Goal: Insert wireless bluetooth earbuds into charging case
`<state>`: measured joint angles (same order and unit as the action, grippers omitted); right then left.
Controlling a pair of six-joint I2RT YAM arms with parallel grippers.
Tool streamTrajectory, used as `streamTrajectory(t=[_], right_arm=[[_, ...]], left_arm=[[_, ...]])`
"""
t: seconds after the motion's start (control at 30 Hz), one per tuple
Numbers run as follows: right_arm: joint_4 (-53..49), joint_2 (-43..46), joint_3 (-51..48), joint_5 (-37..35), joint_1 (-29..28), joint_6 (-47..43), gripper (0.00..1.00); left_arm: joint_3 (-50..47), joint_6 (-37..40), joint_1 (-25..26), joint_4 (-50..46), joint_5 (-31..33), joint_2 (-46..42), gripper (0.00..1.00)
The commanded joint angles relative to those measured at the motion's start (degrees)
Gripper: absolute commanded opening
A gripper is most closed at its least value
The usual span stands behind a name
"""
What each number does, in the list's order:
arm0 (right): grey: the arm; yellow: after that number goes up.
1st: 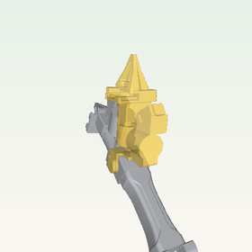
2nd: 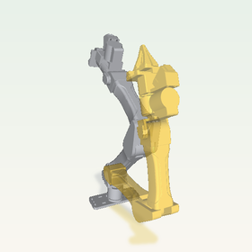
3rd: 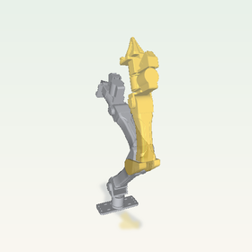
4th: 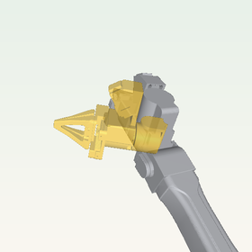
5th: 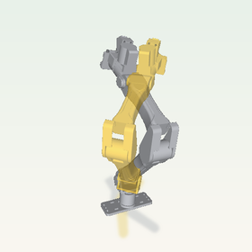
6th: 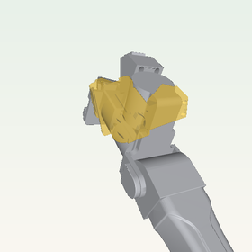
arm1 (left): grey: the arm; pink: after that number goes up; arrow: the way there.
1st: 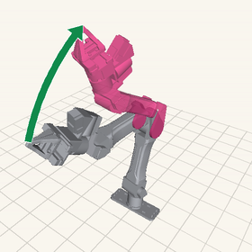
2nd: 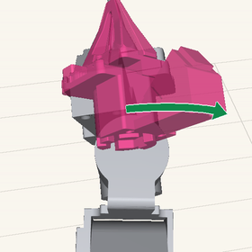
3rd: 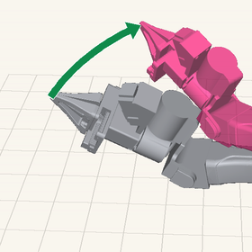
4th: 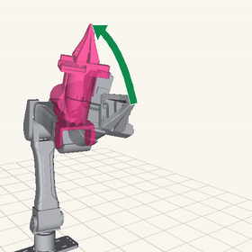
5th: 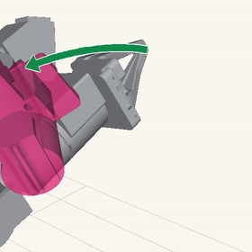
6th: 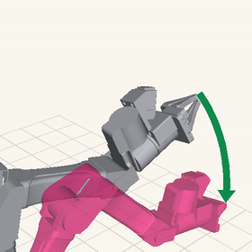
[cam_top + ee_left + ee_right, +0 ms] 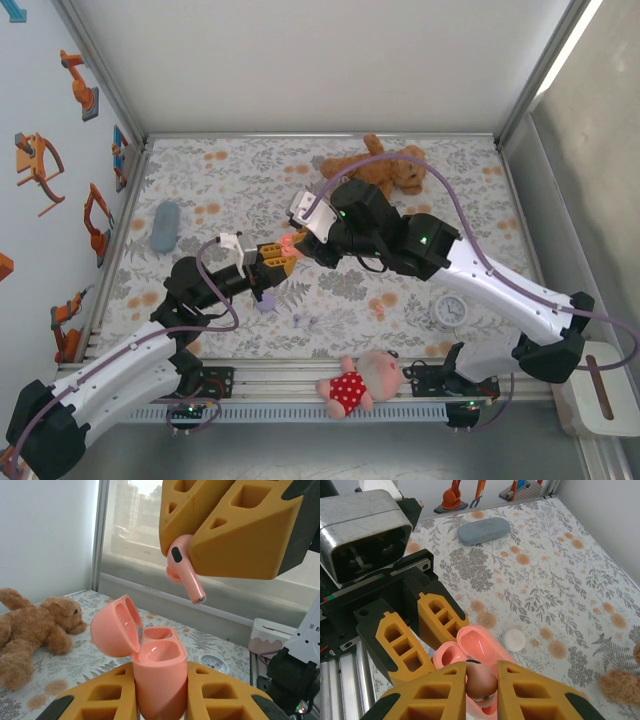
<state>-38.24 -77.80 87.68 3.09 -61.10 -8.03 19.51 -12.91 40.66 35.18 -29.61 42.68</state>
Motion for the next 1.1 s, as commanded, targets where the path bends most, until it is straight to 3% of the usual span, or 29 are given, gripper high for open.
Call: streamTrajectory(t=[0.0, 0.73, 1.07], right_arm=[[0.27, -0.74, 2.1, -1.59, -0.81, -1.28, 0.19], [-2.69, -3.67, 2.67, -4.41, -2.7, -1.8, 0.19], [-1.91, -3.5, 2.89, -1.04, -2.99, -1.77, 0.19]], left_arm=[[1.94, -0.19, 0.43, 2.18, -0.83, -0.83, 0.0], [1.94, 0.67, 0.77, 0.64, -0.46, -2.35, 0.0], [1.91, 0.78, 0.9, 0.37, -0.28, -2.59, 0.0]])
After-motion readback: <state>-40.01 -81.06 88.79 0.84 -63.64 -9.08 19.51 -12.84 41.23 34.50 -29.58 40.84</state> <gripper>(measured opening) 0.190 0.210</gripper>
